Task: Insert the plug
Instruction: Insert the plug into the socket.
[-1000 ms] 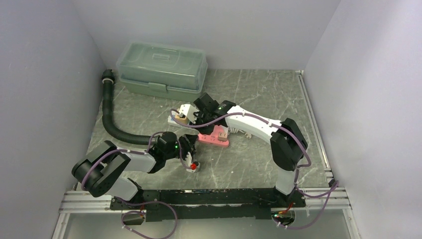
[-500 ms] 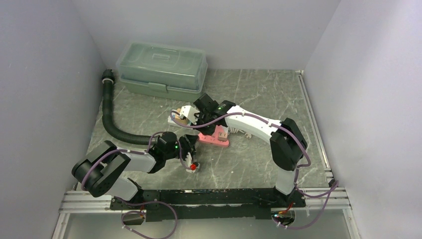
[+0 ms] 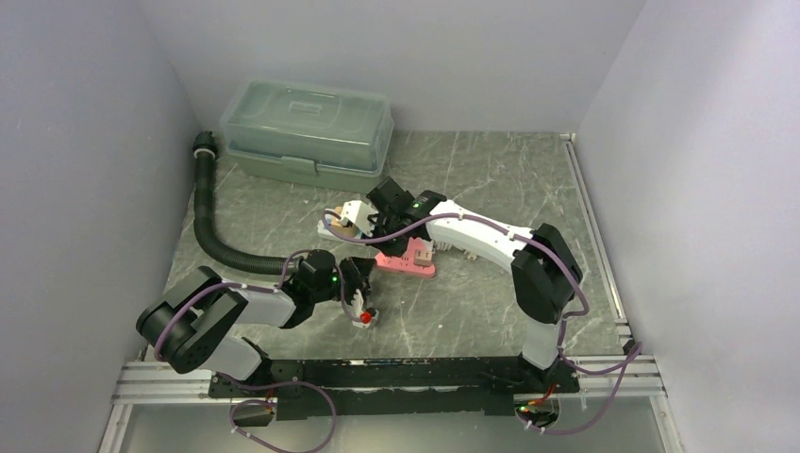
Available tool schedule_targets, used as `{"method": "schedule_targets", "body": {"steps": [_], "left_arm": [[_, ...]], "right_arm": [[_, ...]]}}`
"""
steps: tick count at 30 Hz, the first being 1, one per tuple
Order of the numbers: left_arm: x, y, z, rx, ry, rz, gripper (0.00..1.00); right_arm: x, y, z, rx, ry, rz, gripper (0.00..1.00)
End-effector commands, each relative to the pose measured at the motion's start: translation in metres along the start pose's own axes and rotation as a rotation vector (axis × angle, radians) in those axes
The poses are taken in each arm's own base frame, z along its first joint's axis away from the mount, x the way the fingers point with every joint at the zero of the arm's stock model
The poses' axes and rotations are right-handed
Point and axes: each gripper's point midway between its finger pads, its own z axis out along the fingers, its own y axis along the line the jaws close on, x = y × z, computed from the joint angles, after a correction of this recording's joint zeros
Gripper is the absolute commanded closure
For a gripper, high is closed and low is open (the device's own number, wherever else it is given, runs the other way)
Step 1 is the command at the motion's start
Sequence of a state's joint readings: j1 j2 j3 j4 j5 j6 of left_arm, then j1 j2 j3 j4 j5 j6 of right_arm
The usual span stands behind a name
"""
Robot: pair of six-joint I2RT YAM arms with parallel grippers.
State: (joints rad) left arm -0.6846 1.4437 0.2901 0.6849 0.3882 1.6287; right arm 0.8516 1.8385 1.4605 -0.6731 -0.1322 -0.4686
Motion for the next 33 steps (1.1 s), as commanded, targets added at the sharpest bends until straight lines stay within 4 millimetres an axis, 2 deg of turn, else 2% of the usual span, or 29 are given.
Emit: {"method": "schedule_targets", "body": {"steps": [1, 17, 33], "left_arm": [[-0.002, 0.013, 0.003, -0.03, -0.015, 0.017, 0.82], [0.001, 0.019, 0.002, -0.044, 0.003, 0.037, 0.85], [0.002, 0.019, 0.0, -0.049, 0.011, 0.035, 0.86]], "right_arm": [[-0.009, 0.0, 0.001, -0.002, -0.019, -0.024, 1.0], [-0.007, -0.001, 0.007, 0.005, -0.003, -0.036, 1.0], [-0.016, -0.016, 0.006, 0.064, -0.002, -0.061, 1.0]]}}
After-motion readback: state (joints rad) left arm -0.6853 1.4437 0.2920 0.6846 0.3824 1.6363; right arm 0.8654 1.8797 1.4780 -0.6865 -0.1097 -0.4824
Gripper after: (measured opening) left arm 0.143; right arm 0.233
